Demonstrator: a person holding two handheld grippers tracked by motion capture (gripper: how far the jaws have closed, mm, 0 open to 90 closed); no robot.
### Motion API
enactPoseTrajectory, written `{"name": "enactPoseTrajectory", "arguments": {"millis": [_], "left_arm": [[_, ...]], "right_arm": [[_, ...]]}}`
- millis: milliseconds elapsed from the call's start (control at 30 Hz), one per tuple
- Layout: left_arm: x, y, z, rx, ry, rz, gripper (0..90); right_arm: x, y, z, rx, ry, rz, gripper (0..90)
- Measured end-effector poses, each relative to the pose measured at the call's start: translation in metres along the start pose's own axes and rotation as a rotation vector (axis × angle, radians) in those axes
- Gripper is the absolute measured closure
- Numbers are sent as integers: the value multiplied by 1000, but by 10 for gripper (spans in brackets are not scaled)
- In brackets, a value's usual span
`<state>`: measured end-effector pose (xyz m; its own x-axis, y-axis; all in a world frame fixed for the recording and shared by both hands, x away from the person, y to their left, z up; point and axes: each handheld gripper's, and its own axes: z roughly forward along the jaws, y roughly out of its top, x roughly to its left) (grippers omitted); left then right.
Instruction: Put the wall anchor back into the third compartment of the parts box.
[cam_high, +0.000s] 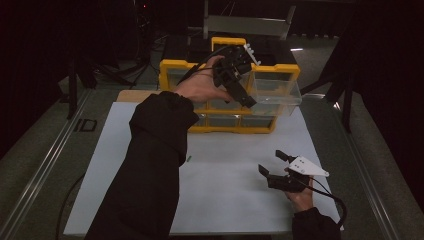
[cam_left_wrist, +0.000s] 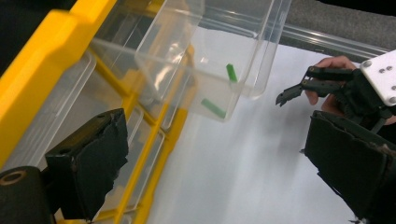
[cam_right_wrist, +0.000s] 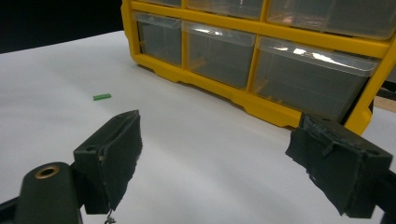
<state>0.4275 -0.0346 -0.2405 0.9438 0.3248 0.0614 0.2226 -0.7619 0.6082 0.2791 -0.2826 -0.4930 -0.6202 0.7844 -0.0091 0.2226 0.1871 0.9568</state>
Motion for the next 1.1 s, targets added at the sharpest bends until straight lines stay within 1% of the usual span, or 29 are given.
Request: {"name": "enactPoseTrajectory", "arguments": {"millis": [67, 133, 233, 333, 500, 667, 767, 867, 1100], "left_arm": [[-1, -5, 1, 4, 4, -2, 65], [0, -8, 2, 12, 10, -9, 40], [1, -15, 1, 3, 8, -19, 41], [1, -19, 1, 6, 16, -22, 41], [1, -26, 1, -3, 13, -29, 41], [0, -32, 7, 11, 11, -26, 40], [-1, -36, 9, 4, 11, -36, 52], [-3, -42, 11, 7, 5, -27, 50], [-1, -55, 15, 3, 10, -49, 48]], "right_arm": [[0, 0, 0, 1, 1, -3, 151], [0, 0, 0, 1, 1, -5, 151], [1, 0, 0, 0, 3, -5, 151], [0, 1, 0, 1, 3, -3, 151], [0, 1, 1, -1, 4, -8, 151], [0, 1, 1, 0, 5, -6, 151], [0, 1, 1, 0, 4, -6, 151], [0, 1, 2, 0, 4, -6, 151], [0, 1, 2, -1, 5, -7, 151]]}}
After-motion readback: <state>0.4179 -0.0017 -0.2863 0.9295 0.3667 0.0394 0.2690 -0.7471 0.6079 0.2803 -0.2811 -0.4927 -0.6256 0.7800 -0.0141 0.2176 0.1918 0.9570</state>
